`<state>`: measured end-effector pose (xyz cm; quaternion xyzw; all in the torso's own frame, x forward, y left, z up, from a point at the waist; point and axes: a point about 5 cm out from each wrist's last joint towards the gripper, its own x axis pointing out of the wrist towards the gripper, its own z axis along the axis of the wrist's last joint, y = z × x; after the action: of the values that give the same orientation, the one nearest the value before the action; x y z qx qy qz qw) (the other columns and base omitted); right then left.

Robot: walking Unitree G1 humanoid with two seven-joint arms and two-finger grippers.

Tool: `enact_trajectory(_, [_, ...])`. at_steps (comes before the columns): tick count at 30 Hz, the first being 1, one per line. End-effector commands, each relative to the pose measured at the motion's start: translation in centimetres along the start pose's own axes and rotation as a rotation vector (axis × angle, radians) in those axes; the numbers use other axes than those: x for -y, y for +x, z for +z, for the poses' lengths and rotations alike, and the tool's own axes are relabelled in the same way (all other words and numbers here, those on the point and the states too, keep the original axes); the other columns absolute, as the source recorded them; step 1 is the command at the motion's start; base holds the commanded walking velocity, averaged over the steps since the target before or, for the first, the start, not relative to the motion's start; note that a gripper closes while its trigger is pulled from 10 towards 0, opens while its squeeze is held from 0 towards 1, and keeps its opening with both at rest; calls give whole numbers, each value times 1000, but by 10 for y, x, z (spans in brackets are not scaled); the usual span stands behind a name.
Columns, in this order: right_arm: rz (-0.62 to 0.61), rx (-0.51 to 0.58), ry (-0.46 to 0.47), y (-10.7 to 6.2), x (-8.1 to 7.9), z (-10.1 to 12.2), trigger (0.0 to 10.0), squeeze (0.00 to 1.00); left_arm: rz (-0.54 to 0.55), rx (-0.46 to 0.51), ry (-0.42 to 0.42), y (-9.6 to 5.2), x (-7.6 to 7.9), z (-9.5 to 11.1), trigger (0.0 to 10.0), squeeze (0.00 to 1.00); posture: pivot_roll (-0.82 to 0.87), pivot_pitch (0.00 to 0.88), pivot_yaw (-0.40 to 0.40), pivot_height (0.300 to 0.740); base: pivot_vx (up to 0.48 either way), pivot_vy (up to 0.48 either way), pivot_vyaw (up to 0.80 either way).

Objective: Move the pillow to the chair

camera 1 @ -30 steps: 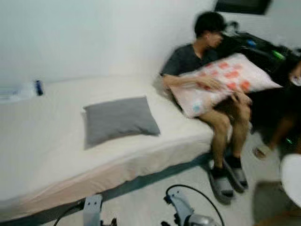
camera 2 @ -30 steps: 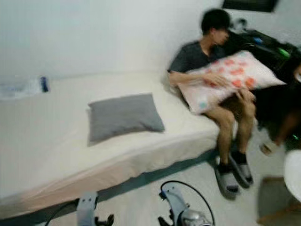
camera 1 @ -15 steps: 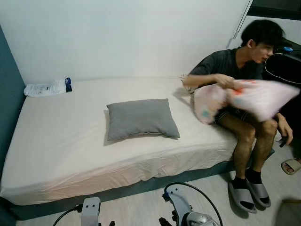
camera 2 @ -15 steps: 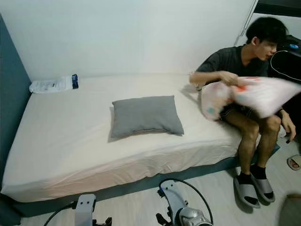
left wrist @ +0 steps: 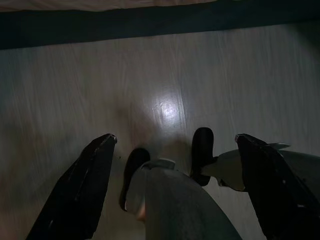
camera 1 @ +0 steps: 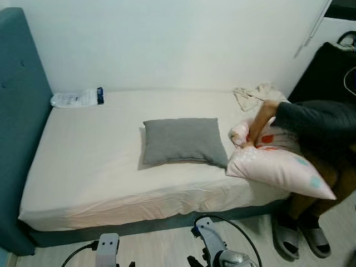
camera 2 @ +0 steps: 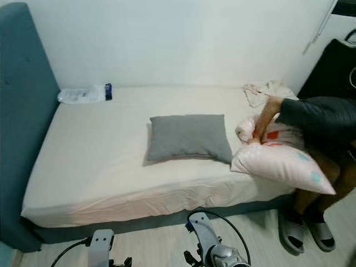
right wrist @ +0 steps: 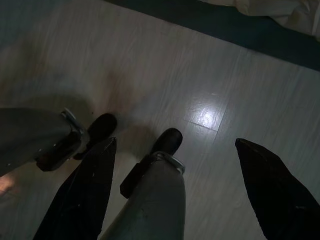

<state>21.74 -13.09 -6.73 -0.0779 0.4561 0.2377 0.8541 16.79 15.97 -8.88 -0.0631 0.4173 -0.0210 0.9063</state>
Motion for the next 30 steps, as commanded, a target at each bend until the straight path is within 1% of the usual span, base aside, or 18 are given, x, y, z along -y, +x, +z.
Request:
enact_trajectory(1, [-8,-8,32,0,0,-4,10000,0,-9,-10,18,-1,1,-3,10000,0,72,52,-128,733,0,-435,0])
enact_trajectory(4, [-11,-14,34,0,0,-6,10000,0,-7,-11,18,-1,1,-3,10000,0,72,52,-128,733,0,-374,0])
enact_trajectory(8, [-17,-29,30,-1,0,-11,10000,0,0,-9,1,-1,1,-4,10000,0,77,47,-132,733,0,0,0])
enact_trajectory(14, [-21,-41,24,-2,1,-15,10000,0,0,-11,-2,-1,1,-4,10000,0,78,44,-133,733,0,0,0])
enact_trajectory(29, [-31,-52,14,-3,2,-18,10000,0,-5,-22,13,-2,0,-6,10000,0,83,45,-131,733,0,0,0])
enact_trajectory(30, [-29,-51,15,-3,3,-18,10000,0,-9,-27,17,-2,0,-7,10000,0,83,46,-129,733,0,-480,0])
